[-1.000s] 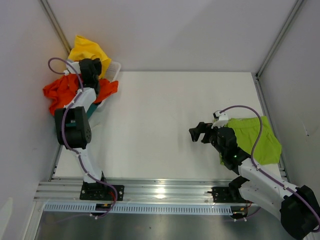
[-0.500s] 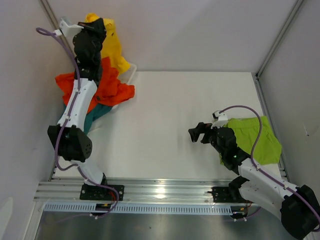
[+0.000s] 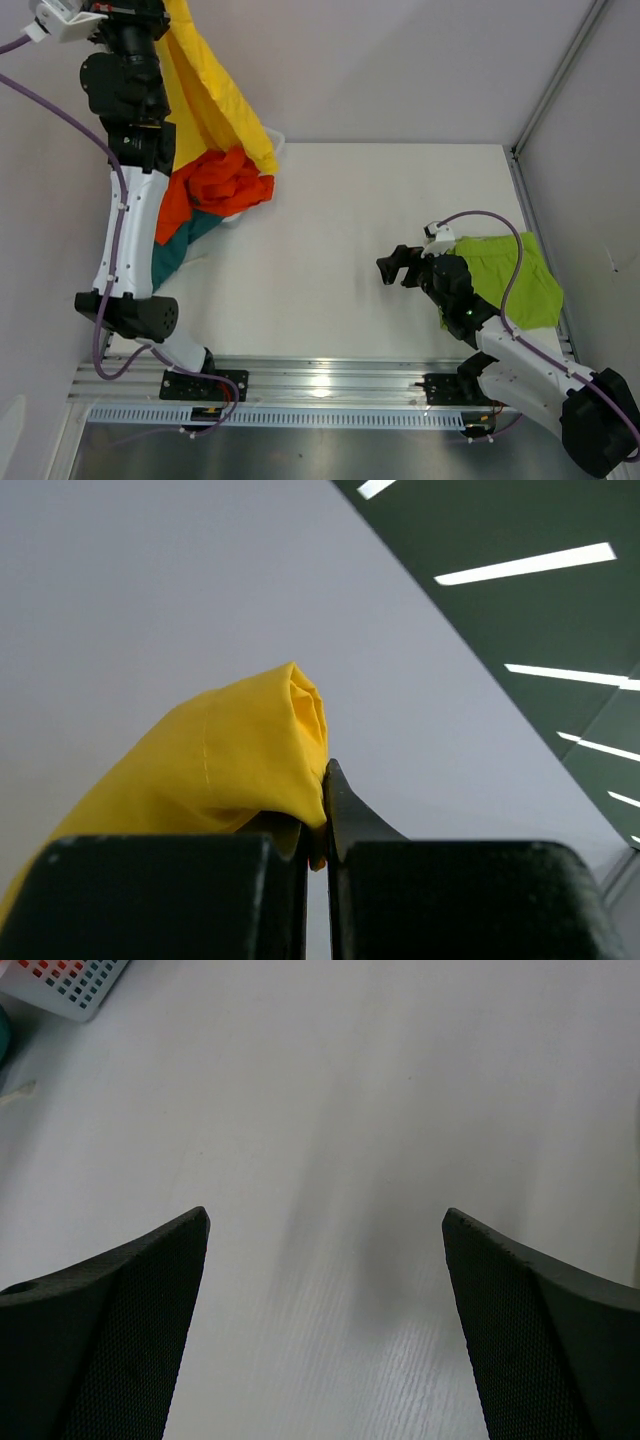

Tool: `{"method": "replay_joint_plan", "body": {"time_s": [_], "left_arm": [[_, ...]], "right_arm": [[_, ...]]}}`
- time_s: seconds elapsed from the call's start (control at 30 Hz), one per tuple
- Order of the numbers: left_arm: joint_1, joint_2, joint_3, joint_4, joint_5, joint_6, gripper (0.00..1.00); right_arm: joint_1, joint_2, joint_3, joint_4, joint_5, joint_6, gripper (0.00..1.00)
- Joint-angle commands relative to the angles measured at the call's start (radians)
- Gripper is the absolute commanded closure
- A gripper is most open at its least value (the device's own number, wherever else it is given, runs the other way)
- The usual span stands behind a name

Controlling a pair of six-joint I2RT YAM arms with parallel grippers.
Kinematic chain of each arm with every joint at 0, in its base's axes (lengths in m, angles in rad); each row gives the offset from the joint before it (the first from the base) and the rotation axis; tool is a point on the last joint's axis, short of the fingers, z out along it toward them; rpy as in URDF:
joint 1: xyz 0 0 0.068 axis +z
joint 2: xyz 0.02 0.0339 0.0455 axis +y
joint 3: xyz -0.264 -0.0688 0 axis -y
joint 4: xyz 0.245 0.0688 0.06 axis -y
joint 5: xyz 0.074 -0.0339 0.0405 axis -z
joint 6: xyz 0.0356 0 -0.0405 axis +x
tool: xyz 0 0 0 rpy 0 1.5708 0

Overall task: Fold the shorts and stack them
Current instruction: Neatly place the folded shorts to the corner

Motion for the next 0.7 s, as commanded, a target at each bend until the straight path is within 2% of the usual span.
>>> {"method": "replay_joint_plan", "body": {"time_s": [0.0,0.13,0.33,0.47,0.67], "left_arm": [[-0.057,-0.040,0.133,0.099,0.064,0.072,1.00],[-0.146,-0.118,0.139,0.142,0.122,0.146,1.00],[-0.299,-0.210,0.106,0.152,0.242,0.161,1.00],[-0.420,-0.296,-0.026,0.161,0.259,0.187,1.00],[-0.456,-0.310,-0.154,0.141,0.274,0.141,1.00]], "right_arm": [[0.006,0.004,0.011,0.005,0.006,-0.017,0.01],[0.006,0.004,0.013,0.005,0.008,-0.020,0.01],[0.006,0.008,0.014,0.008,0.008,-0.025,0.01],[0.006,0.011,0.017,0.006,0.011,-0.026,0.00],[0.006,0.003,0.016,0.001,0.022,-0.029,0.01]]}}
